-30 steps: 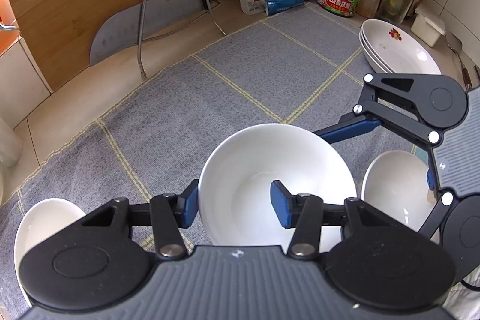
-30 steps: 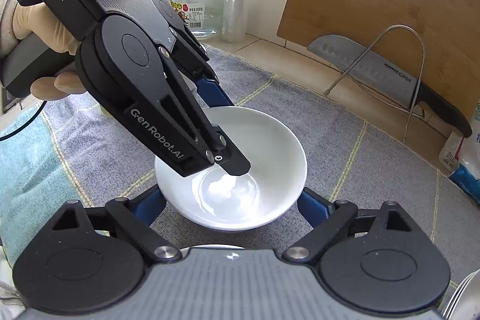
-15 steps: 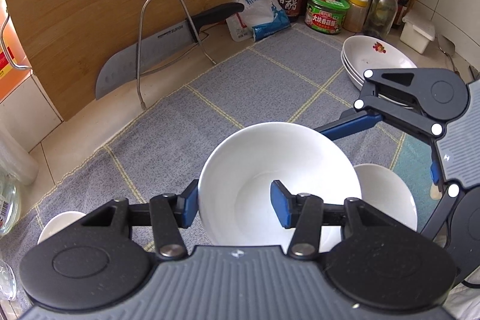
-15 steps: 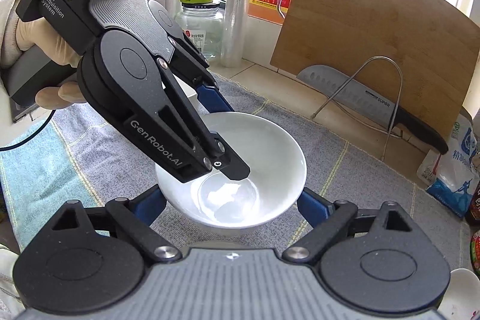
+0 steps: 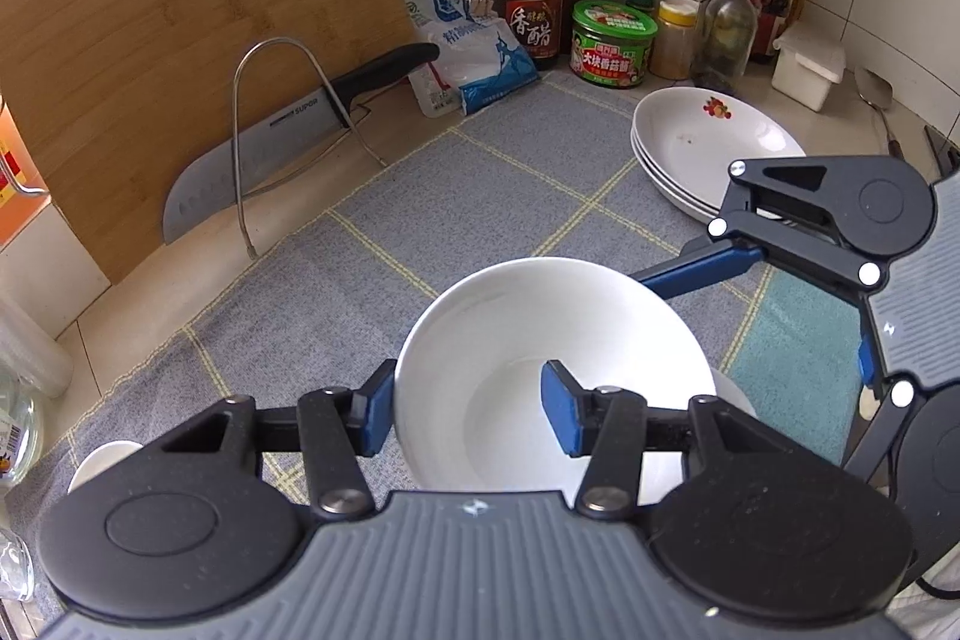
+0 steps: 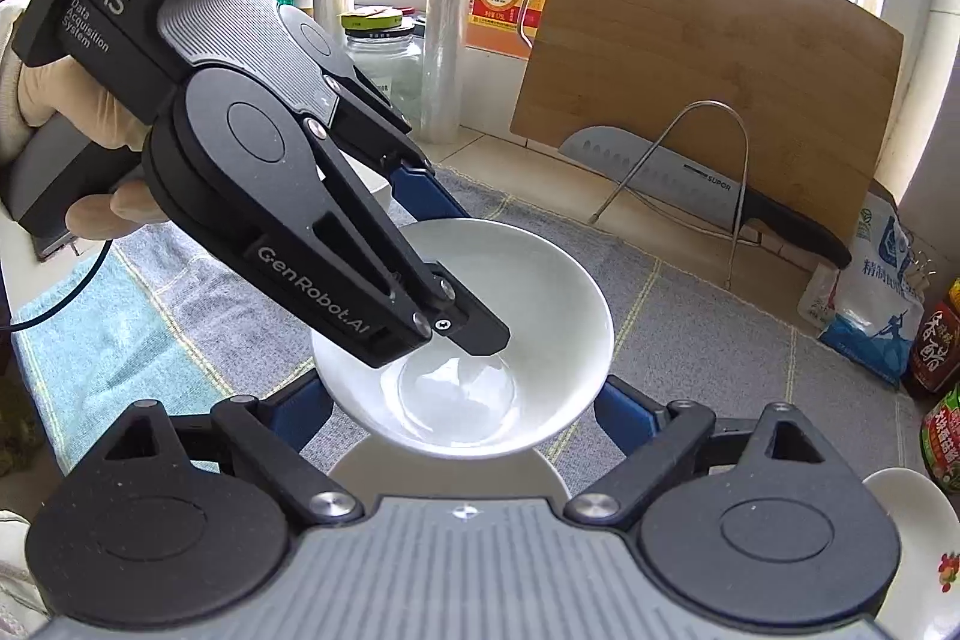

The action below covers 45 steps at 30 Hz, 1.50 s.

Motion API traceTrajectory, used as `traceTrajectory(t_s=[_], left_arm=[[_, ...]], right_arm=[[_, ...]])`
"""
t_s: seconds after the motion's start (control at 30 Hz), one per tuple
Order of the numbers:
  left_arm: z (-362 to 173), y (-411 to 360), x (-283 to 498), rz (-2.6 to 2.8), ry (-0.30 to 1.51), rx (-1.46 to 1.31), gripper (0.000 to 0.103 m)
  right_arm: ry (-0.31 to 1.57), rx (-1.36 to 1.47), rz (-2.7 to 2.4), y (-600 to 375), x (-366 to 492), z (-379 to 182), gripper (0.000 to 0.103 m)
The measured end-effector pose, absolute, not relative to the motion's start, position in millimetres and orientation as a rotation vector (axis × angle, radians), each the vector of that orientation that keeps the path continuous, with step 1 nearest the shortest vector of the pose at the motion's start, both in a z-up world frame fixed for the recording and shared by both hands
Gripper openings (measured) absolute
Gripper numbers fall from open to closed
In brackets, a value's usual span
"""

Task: Organize plates and bowls
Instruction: 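Lift the white bowl with the left tool and carry it over another white bowl, then lower the bowl into the other white bowl and open the left tool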

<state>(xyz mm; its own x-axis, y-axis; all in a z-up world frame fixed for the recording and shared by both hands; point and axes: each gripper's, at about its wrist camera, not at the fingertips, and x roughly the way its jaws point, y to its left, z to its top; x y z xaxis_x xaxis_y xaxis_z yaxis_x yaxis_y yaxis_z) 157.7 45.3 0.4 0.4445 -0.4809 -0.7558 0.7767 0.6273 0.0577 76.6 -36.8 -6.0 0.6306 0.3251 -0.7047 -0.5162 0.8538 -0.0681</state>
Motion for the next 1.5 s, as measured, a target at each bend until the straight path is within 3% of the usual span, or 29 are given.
traceTrajectory(t_s=[1.33,1.4,1.5], left_arm=[[-40.6,19.1,124.0,-0.872,0.865,0.400,0.050],[-40.8,20.0,123.8,-0.876,0.860,0.391,0.053],[-38.9,22.5,122.5,-0.865,0.841,0.379,0.073]], right_arm=[[0.865,-0.246,0.506,-64.7,42.7,-33.9,0.096],[0.858,-0.244,0.506,-64.9,42.4,-35.3,0.097],[0.845,-0.224,0.512,-67.3,42.7,-32.9,0.103]])
